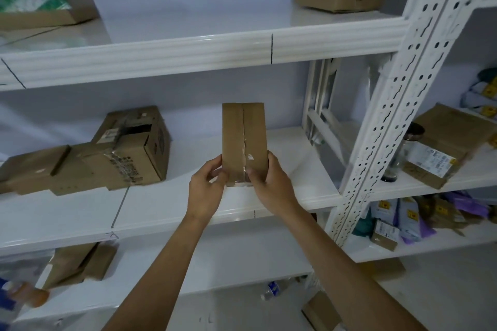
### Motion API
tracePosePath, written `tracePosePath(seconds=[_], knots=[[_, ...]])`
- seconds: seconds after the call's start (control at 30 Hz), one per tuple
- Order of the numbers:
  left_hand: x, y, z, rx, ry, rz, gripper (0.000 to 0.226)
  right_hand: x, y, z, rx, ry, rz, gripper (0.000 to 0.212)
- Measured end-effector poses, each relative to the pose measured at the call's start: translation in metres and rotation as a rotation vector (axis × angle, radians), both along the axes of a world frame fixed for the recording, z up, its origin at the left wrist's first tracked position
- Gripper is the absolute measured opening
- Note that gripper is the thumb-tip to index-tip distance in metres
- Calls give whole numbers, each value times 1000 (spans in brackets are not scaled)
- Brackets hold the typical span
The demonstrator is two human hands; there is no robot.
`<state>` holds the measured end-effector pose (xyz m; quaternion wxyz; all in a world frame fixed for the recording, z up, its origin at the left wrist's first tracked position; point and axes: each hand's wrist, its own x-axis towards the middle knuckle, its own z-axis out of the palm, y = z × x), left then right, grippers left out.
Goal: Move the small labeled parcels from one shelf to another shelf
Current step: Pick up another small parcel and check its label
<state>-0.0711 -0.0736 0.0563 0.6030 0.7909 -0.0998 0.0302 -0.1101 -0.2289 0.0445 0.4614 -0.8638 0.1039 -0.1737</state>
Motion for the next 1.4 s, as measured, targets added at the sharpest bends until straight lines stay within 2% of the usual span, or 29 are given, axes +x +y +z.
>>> tracePosePath(seconds=[0.13, 0.27, 0.5, 0.63, 0.73, 0.83, 0.93, 1.0, 1.07, 1.2, 1.3, 1.4], knots=[[1, 5, 9, -20, 68, 19, 33, 1, 14, -1, -94, -50, -96, 66], [1, 7, 13, -18, 95, 20, 39, 0, 25, -2, -137, -118, -132, 69], [-2, 8, 14, 30, 130, 5, 65, -10, 37, -5, -94, -214, -130, 67], [-1, 9, 12, -25, 186, 6, 78, -17, 44, -8, -112, -272, -103, 66], [-3, 10, 12, -85, 244, -4, 87, -16, 47, -13, -207, -295, -59, 64], [-6, 10, 12, -186, 324, -44, 76, -16, 49, -15, -310, -275, -24, 63], [-7, 12, 6, -249, 408, -64, 77, -16, 48, -15, -352, -241, 8, 62], [-6, 15, 1, -260, 469, -57, 66, -18, 47, -16, -357, -202, 45, 63], [-4, 17, -9, -254, 537, -53, 63, -21, 45, -20, -328, -140, 102, 65], [1, 21, -26, -249, 637, -48, 91, -26, 40, -28, -233, -38, 153, 57], [2, 22, -30, -291, 631, -51, 82, -28, 34, -27, -155, -12, 47, 47], [5, 24, -29, -345, 609, -45, 77, -24, 25, -29, -86, 20, -35, 51]])
